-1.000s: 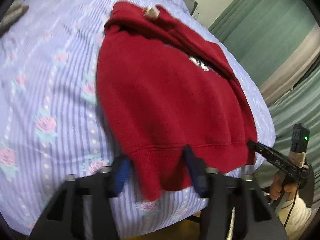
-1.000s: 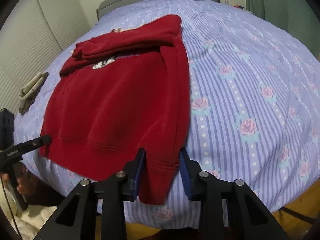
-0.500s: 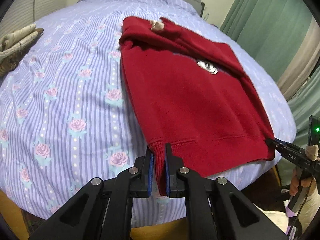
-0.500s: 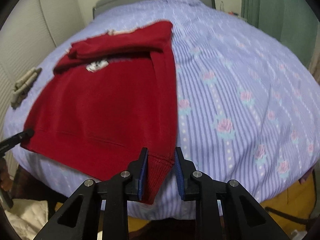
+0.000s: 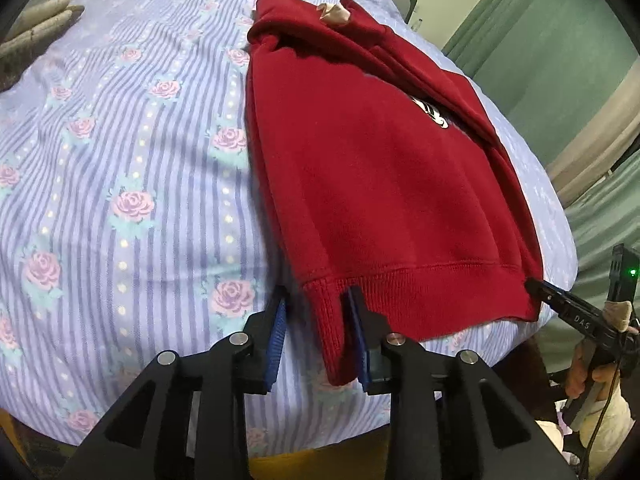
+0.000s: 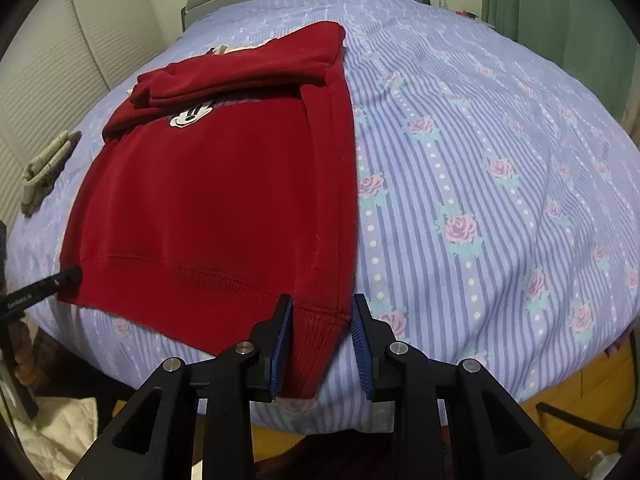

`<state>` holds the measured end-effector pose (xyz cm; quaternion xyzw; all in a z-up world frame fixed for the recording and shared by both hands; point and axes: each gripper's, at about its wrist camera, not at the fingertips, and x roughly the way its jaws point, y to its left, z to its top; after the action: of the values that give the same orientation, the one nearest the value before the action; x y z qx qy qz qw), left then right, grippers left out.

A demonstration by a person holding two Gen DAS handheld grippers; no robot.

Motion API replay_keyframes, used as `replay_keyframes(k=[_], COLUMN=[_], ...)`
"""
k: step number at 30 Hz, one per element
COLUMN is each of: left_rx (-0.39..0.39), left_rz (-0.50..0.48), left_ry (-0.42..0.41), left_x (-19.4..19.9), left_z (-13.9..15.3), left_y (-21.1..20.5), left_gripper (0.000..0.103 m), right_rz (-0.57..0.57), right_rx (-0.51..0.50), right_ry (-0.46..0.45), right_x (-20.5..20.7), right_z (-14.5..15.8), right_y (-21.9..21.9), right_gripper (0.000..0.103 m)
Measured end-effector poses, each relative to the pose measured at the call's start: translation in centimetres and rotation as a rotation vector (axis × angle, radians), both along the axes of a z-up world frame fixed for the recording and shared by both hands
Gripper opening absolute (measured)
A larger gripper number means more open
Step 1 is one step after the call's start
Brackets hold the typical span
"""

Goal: Fold small clothes
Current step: 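Lift the hem with both grippers and fold it toward the collar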

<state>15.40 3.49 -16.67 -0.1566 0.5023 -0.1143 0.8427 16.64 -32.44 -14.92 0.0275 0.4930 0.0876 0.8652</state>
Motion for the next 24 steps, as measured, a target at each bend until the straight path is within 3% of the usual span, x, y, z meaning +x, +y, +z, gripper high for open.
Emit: replay_keyframes(k=[4,5,8,11,18,24], left_rx=[-0.010,-0.031,-0.064,-0.125,-0.143,-0.144], left_rz=[-0.010,-0.020,-0.016,-0.013,0.024,0.128], left_ry=[-0.004,-0.006,-0.043,-0.115,-0.346,-0.410], left_x=[-0.1,-0.3,-0.9,-1.4,0.3,3.0], left_z=[0.2,0.5,2.4,5.5,13.8,16.5], left_y=[0.0,0.0,0.0,0.3,0.4,1.3], left_gripper=[0.030,0.017,0.011,0.010,0.010,0.010], right_rz=[0.002,0.002,0.002,-0.006,-0.039,-0.122], right_rx=[-0.002,0.003,0.029,0.122,0.300,0.391], right_ry=[0.005,0.006,-0.013,-0.046,-0.167,-0.259], right_x=[0.0,0.0,-0.3,-0.7,0.4,3.4], right_z=[-0.3,-0.2,0.7,2.8,8.6,12.5], right_y=[0.2,0.1,0.1,-0.5,-1.2,-2.1], right_gripper=[0.029,0.029,0.028,0.027,0.025,0.024])
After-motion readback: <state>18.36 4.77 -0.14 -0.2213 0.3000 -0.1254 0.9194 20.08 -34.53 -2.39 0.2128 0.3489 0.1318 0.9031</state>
